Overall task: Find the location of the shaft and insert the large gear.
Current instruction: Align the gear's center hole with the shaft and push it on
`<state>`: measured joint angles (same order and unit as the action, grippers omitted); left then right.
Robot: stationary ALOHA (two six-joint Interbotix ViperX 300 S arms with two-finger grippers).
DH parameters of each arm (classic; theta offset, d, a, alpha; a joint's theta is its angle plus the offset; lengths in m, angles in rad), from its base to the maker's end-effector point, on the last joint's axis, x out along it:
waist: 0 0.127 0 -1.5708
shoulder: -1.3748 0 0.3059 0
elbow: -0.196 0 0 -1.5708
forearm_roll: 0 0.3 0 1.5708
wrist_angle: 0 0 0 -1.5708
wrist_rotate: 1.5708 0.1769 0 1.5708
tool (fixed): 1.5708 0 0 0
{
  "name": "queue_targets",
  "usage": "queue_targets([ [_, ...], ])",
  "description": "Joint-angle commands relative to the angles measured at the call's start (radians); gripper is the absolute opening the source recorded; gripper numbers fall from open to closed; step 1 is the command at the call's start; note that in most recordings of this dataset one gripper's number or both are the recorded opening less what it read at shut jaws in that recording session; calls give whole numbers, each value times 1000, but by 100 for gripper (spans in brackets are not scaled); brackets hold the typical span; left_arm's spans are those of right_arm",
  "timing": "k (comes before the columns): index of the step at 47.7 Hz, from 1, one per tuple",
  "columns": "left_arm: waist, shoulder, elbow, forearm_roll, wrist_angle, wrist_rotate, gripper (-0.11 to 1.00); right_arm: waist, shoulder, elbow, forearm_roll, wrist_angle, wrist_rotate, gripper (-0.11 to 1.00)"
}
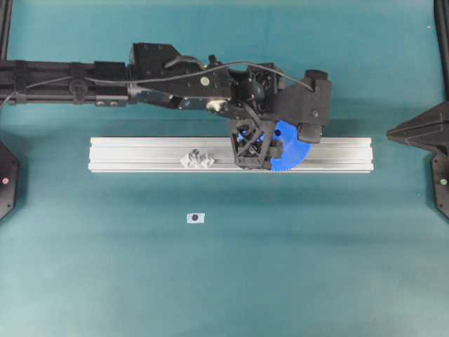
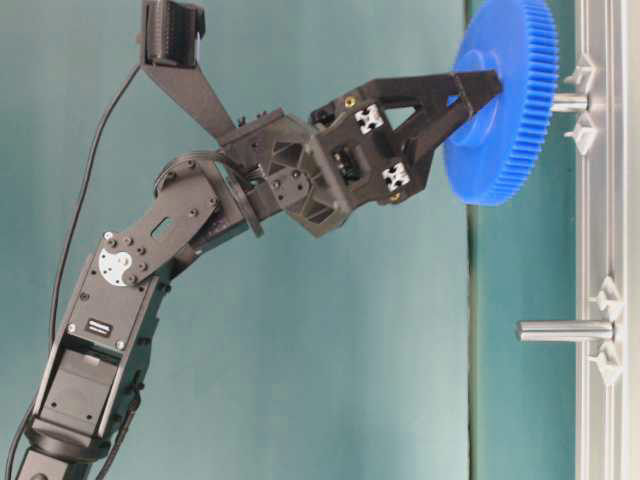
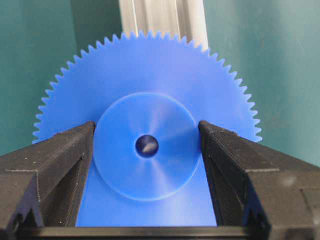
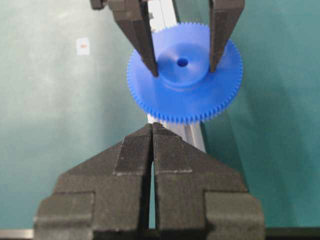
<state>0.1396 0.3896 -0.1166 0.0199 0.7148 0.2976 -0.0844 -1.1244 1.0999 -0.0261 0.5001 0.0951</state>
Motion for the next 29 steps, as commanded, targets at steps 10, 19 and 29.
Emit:
queue_targets([
  [10, 38, -40, -29, 3, 12, -3, 70, -3, 6, -11, 2, -11, 9, 0],
  [19, 37, -37, -38, 3, 12, -5, 70, -3, 6, -9, 2, -12, 9, 0],
  [29, 35, -35, -40, 3, 11, -6, 70, -3, 6, -3, 2, -12, 32, 0],
])
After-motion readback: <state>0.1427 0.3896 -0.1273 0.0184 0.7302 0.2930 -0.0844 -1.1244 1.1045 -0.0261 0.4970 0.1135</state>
